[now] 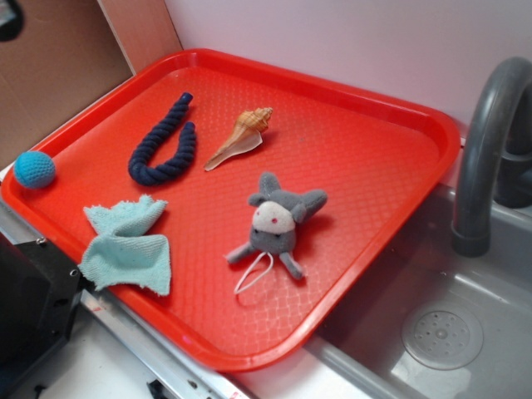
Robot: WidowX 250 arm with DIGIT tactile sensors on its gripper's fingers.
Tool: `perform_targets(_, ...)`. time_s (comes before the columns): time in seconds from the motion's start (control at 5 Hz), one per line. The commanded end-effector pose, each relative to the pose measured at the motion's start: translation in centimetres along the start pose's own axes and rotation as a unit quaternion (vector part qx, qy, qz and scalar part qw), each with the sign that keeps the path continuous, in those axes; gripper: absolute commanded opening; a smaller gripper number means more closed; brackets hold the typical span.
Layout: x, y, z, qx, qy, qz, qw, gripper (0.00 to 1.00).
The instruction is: Grab the shell.
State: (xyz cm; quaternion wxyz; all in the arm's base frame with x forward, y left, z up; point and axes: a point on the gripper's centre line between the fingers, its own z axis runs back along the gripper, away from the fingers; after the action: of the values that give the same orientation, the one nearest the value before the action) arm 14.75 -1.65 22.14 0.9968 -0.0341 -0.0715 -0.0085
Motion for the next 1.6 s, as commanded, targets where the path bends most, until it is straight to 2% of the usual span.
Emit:
perform_targets(0.0, 6.6, 0.8, -5.6, 0.057, -0.041, 0.051, 0.996, 1.00)
perform_targets(0.2, 8.6, 0.5, -9.2, 0.058, -0.026, 0.051, 0.997, 1.00)
perform_targets(0.4, 9.7, 1.1, -12.7, 0.025, -0.007, 0.048, 0.998, 1.00)
perform_targets(0.6, 10.5, 2.1, -15.8, 0.051, 0.007, 0.035, 0.998, 1.00)
perform_targets(0.8, 11.1, 2.6, -18.2, 0.061, 0.030, 0.034, 0.997, 1.00)
perform_targets(1.0, 11.6, 2.8, -19.9, 0.050, 0.039, 0.019, 0.998, 1.00)
perform_targets(1.2, 11.6, 2.4, -21.6, 0.052, 0.052, 0.008, 0.997, 1.00)
perform_targets(1.4, 11.0, 2.0, -21.4, 0.074, 0.046, 0.017, 0.996, 0.00)
